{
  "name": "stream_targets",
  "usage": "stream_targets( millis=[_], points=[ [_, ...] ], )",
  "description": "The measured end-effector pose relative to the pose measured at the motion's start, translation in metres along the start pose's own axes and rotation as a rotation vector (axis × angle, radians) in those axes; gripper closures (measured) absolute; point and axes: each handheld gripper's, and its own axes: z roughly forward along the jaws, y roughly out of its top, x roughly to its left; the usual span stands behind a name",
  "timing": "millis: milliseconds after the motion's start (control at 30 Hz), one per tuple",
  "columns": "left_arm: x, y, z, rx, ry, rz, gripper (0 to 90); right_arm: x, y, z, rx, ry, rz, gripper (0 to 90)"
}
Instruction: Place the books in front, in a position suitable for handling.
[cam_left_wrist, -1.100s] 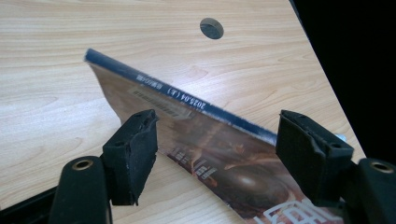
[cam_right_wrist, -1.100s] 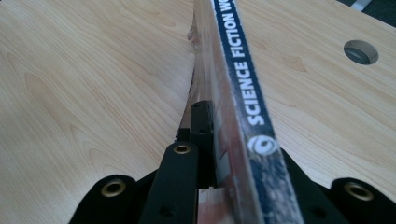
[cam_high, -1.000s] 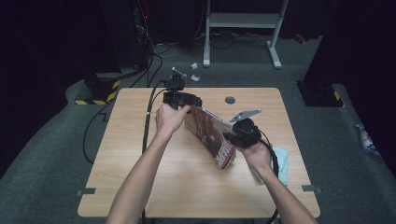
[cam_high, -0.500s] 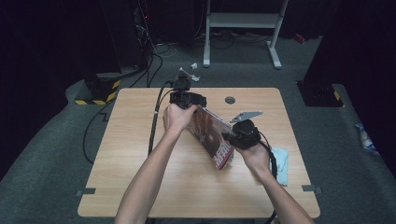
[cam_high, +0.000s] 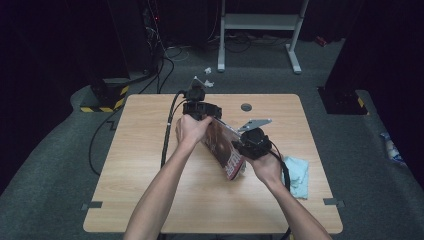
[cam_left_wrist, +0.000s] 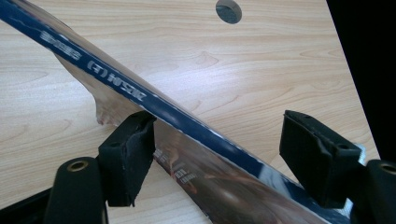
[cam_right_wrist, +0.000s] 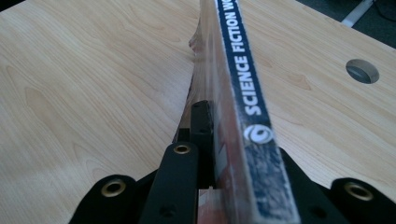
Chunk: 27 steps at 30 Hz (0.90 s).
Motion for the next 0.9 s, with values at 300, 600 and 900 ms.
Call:
stream_targets(
  millis=[300, 600, 900],
  points=[
    [-0.010, -0.004, 0.000, 0.003, -0.003, 0.015, 34.8, 0.005, 0.003, 0.003, -0.001, -0.007, -0.011, 84.1],
    [-0.011, -0.004, 0.001, 0.024, 0.031, 0.046, 47.6, 0.013, 0.004, 0.010, 0.021, -0.031, -0.060, 83.8],
    [-0.011, -0.004, 0.001, 0.034, 0.033, 0.054, 54.3, 0.019, 0.005, 0.012, 0.012, -0.038, -0.086, 81.6]
  ],
)
